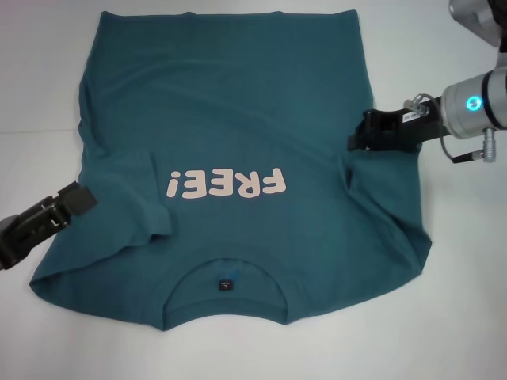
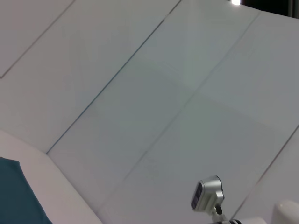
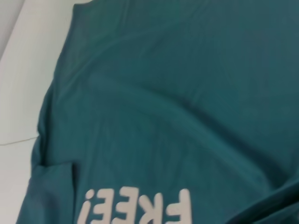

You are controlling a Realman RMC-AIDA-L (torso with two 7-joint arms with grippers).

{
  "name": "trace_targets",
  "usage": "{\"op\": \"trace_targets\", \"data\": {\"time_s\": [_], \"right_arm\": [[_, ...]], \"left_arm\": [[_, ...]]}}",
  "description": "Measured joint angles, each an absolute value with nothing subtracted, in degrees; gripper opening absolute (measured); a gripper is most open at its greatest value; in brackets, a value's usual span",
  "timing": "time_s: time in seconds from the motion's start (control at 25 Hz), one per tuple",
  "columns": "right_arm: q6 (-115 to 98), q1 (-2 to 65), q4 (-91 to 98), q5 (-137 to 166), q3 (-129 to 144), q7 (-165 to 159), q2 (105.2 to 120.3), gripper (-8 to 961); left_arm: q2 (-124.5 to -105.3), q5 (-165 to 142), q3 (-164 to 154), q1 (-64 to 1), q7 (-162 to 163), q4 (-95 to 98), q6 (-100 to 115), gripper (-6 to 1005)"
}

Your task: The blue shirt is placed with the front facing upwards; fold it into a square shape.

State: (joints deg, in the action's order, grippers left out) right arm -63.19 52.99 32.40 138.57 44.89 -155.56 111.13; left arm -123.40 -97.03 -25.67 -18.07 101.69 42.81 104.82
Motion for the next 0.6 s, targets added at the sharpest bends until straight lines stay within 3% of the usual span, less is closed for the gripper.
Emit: {"op": "trace_targets", "data": {"time_s": [0.24, 0.6], "right_arm": [[-62.14, 53.74, 32.03, 138.88, 45.41, -155.54, 112.68, 11], [-60.08, 53.6, 31.83, 138.63, 45.66, -156.01, 113.75, 12]], "left_arm": [[-123.4, -97.03, -24.89, -18.0, 101.67, 42.8, 105.22, 766], [-123.45, -97.03, -23.97, -17.86, 101.33, 42.8, 105.22, 765]]}}
